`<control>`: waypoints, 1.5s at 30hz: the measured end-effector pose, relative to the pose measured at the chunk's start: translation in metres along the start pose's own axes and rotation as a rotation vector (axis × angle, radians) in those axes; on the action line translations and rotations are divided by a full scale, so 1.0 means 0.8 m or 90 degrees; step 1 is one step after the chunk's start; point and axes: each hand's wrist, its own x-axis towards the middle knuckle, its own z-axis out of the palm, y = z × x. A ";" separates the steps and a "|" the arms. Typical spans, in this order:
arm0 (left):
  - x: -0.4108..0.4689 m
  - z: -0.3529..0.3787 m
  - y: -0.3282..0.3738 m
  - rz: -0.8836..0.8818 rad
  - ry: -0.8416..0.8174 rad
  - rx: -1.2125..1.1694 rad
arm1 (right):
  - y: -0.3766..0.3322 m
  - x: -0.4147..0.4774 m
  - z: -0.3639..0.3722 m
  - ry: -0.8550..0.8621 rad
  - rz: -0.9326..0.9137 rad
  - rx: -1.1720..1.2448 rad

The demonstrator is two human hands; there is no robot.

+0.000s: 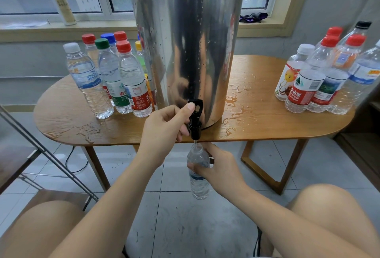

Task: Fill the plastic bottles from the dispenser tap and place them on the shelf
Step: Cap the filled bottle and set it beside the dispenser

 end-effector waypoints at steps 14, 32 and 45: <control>-0.002 -0.024 -0.006 0.045 -0.061 0.043 | -0.008 -0.004 -0.006 0.006 -0.013 0.003; 0.017 -0.086 -0.080 0.139 -0.042 0.487 | -0.017 -0.017 -0.011 -0.014 -0.031 0.036; -0.015 -0.051 -0.070 0.151 -0.082 0.366 | -0.015 -0.019 -0.008 -0.018 -0.041 0.038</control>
